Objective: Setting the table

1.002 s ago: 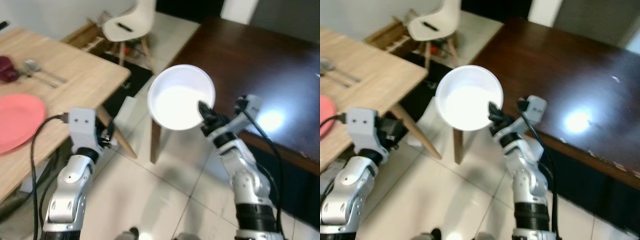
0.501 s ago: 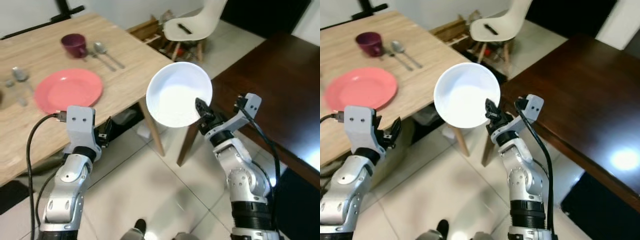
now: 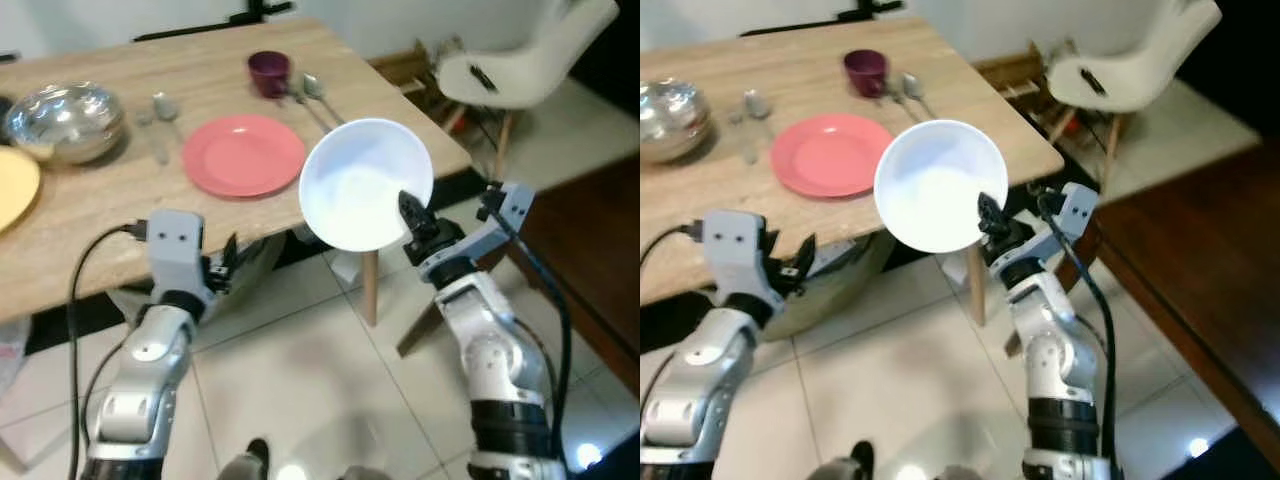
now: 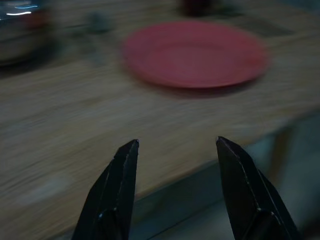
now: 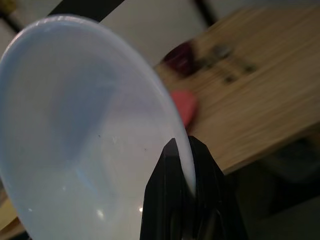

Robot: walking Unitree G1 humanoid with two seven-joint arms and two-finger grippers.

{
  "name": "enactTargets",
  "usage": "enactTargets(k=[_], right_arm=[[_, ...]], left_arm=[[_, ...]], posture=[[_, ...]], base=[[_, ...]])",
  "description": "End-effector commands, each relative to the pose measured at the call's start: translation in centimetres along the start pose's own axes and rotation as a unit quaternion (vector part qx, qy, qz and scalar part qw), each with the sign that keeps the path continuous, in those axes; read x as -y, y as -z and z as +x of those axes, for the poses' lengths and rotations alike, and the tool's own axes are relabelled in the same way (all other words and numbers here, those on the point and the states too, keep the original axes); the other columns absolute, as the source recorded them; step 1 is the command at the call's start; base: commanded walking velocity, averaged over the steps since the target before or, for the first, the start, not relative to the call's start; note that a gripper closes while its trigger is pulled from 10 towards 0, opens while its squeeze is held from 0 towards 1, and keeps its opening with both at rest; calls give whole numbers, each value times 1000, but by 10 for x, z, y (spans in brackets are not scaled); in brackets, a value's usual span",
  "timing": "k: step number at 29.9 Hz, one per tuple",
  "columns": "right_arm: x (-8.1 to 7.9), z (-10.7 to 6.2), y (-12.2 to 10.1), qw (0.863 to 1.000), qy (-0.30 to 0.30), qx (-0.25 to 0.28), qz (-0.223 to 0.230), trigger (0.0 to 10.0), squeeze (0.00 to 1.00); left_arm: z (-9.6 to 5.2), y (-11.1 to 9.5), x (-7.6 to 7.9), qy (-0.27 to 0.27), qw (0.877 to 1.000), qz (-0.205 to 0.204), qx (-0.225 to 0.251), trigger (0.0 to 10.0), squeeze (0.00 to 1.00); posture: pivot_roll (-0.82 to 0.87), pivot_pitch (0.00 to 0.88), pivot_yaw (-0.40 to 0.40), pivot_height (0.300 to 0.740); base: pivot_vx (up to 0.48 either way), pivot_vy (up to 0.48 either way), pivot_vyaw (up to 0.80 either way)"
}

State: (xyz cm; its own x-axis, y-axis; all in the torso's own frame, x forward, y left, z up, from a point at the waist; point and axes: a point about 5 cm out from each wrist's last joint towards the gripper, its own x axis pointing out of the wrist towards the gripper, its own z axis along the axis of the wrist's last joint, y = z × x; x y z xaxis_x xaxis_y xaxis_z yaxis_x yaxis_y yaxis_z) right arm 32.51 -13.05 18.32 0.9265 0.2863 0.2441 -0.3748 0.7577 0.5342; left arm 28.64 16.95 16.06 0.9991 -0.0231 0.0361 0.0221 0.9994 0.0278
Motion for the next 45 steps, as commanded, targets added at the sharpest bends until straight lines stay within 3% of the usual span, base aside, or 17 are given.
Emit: enactTargets(k=[1,16,21,31,41,45], right_arm=[[4,-3,0,1000,6,0,2,10000,0],[4,0,-4,1000,10,6,6,10000,0],[17,-1,-7,997,66,22,16,10000,0],[20,-2,-14,996,74,43,10,10000,0],[9,1,-16,998,43,50,16,10000,0],[10,1,-17,998,45,53,10,10000,0]], left_arm=[[-2,5,2,1,1000,2,-11,10000,0],[0,3,3,3,1000,2,-11,10000,0],[3,3,3,4,1000,9,-10,10000,0],[7,-1,6,16,1000,23,0,10000,0],[8,-2,8,22,999,29,6,10000,0],[6,-7,11,38,998,51,26,10000,0]], posture=[[-101,75,3,740],[-100,72,5,740],[-100,71,8,740],[-101,70,11,740],[-99,71,14,740],[-100,72,15,740]], base=[[0,0,756],[0,0,751],[0,0,299],[410,0,0],[480,0,0],[480,0,0]])
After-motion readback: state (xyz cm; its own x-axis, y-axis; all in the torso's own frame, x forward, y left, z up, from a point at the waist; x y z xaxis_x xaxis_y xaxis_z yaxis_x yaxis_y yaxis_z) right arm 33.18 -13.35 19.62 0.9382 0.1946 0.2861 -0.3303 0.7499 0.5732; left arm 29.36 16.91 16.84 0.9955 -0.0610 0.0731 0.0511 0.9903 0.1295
